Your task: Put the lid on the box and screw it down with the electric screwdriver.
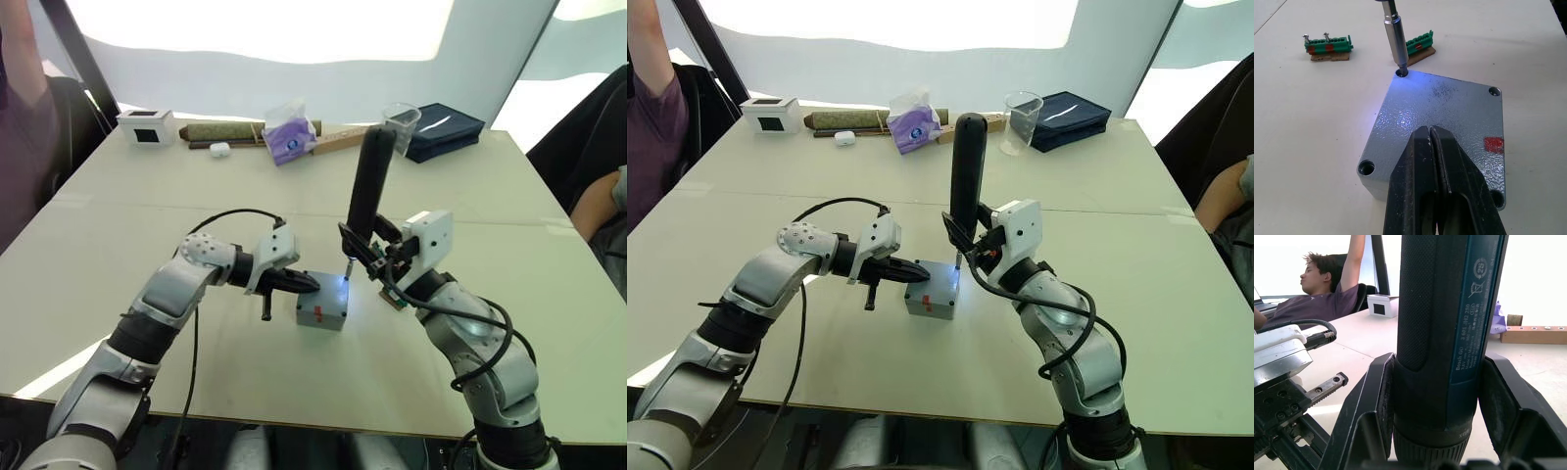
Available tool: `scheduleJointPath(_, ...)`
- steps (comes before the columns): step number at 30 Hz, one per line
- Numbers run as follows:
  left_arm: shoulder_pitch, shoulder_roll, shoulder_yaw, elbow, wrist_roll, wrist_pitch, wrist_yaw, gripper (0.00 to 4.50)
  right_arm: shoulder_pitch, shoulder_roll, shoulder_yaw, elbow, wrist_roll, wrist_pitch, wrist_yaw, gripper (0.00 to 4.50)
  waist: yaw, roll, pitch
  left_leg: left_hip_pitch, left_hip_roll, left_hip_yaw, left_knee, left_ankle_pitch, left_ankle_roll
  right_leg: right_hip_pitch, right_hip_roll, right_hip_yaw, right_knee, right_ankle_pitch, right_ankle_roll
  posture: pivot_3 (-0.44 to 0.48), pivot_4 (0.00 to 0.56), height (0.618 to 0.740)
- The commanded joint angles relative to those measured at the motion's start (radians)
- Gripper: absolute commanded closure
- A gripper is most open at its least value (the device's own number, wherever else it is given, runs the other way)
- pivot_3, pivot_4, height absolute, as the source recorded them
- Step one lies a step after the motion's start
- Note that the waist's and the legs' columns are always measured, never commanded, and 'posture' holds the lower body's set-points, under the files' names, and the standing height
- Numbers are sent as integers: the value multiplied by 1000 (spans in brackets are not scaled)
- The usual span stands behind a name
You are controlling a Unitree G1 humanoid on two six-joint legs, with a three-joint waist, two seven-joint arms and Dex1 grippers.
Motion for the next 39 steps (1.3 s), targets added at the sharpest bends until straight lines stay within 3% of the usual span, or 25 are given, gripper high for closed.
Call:
scheduleJointPath(1,14,3,-11,-9,13,15,0,4500,47,-12,19,62,-12,48,10,2658,0,0,0,0,0,0,0,0,0,0,0,0,0,0,0,0,150,740)
scheduleJointPath(7,12,0,-11,-8,12,17,1,4500,26,-17,-3,43,-5,31,22,2658,0,0,0,0,0,0,0,0,0,0,0,0,-1,0,0,0,150,740)
scheduleJointPath(10,10,-2,-5,-4,4,22,-2,4500,-70,-26,-99,-25,71,74,12,2658,0,0,0,0,0,0,-1,0,0,0,0,1,-1,0,0,0,150,740)
scheduleJointPath(13,-4,-34,72,-27,-117,131,-6,4500,-221,-62,-232,-61,173,287,-86,2658,0,2,4,-1,0,0,-1,0,0,-2,-1,2,-1,0,0,0,150,740)
scheduleJointPath(16,-40,-65,151,-28,-202,228,31,4500,-385,-75,-419,-43,388,488,-201,2658,4,2,9,-7,1,-1,-1,0,0,-7,-2,1,-1,0,0,0,150,740)
scheduleJointPath(20,-67,-117,229,-52,-188,210,183,4500,-558,-163,-637,49,665,734,-332,2658,9,3,10,-27,1,-3,2,0,0,-26,-2,0,3,1,1,0,150,740)
scheduleJointPath(23,-67,-122,260,-85,-206,199,201,4500,-622,-293,-725,148,769,932,-372,2658,10,4,10,-35,2,-2,2,0,0,-35,-3,0,4,1,1,0,150,740)
scheduleJointPath(26,-80,-54,217,-84,-225,228,90,4500,-528,-465,-696,236,811,1077,-359,2658,9,5,10,-35,1,0,1,0,0,-36,-3,2,3,1,1,0,150,740)
scheduleJointPath(31,-60,55,122,-155,-189,185,-32,4500,-254,-690,-612,345,989,1098,-309,2658,14,8,12,-35,-1,3,2,0,1,-34,-1,2,1,1,1,0,150,740)
scheduleJointPath(34,-51,90,89,-195,-182,173,-66,4500,-170,-759,-556,404,1012,1098,-301,2658,5,9,12,-35,-1,4,2,0,1,-34,-1,4,1,1,1,0,150,740)
scheduleJointPath(39,-40,91,78,-229,-183,180,-60,4500,-200,-779,-480,507,944,1098,-282,2658,-5,10,13,-33,0,4,3,0,1,-35,1,7,2,2,2,0,150,740)
